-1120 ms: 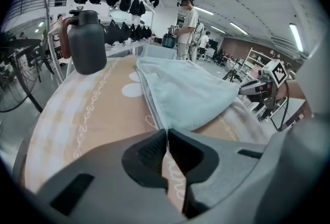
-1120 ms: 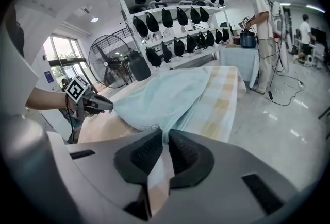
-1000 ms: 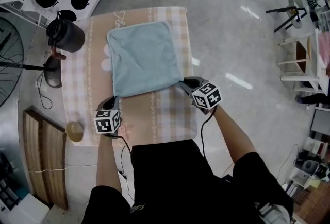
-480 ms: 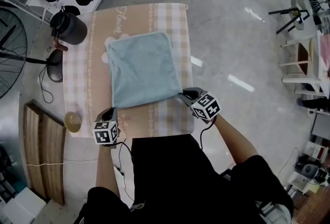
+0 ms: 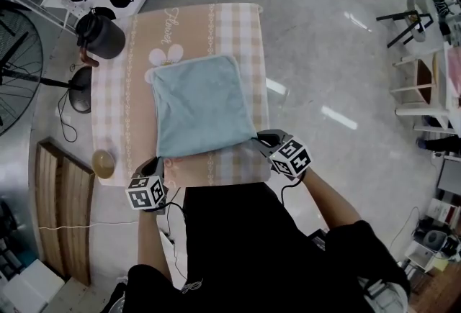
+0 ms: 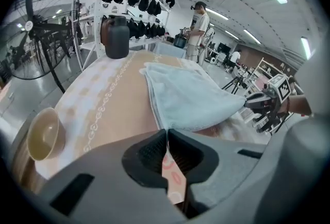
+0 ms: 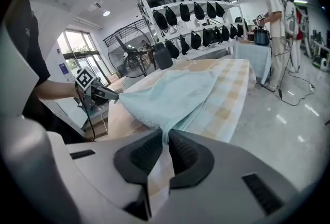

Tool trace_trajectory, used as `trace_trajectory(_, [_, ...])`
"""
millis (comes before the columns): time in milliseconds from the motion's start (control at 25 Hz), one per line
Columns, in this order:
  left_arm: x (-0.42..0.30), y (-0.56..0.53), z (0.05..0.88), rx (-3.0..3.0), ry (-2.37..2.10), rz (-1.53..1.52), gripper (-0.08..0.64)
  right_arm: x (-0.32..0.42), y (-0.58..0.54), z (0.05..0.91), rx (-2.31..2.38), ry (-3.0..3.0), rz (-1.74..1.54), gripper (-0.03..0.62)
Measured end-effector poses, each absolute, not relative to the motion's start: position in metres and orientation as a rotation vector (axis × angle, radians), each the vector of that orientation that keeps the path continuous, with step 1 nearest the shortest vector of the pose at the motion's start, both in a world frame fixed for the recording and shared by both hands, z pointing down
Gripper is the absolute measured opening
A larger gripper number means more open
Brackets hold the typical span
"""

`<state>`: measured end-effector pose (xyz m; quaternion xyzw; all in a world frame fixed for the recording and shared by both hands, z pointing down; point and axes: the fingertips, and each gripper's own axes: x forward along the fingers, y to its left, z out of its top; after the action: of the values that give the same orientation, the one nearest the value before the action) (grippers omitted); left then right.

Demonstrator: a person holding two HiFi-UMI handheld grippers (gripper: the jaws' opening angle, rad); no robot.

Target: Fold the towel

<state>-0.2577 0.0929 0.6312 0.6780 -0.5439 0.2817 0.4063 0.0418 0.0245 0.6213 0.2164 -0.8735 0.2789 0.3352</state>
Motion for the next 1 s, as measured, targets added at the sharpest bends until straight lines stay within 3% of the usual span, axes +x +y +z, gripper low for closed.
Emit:
trace_trajectory(280, [-0.268,0.034,0.599,1.716,-1.358,0.527,0.021,0.038,-0.021,0.584,0.590,-2.305,0.726,0.037])
trace_trajectory(680, [-0.297,-0.096,0.585,1.817,-1.360,0.628,0.021,0.011,-0.143,0.558,0.659,-2.260,0.665,0.037])
trace_trajectory(1000, [-0.315,-0.161,0.611,1.800,-1.345,0.708,0.021,-0.007,-0.208,0.590,0.679,-2.175,0.663,0.037])
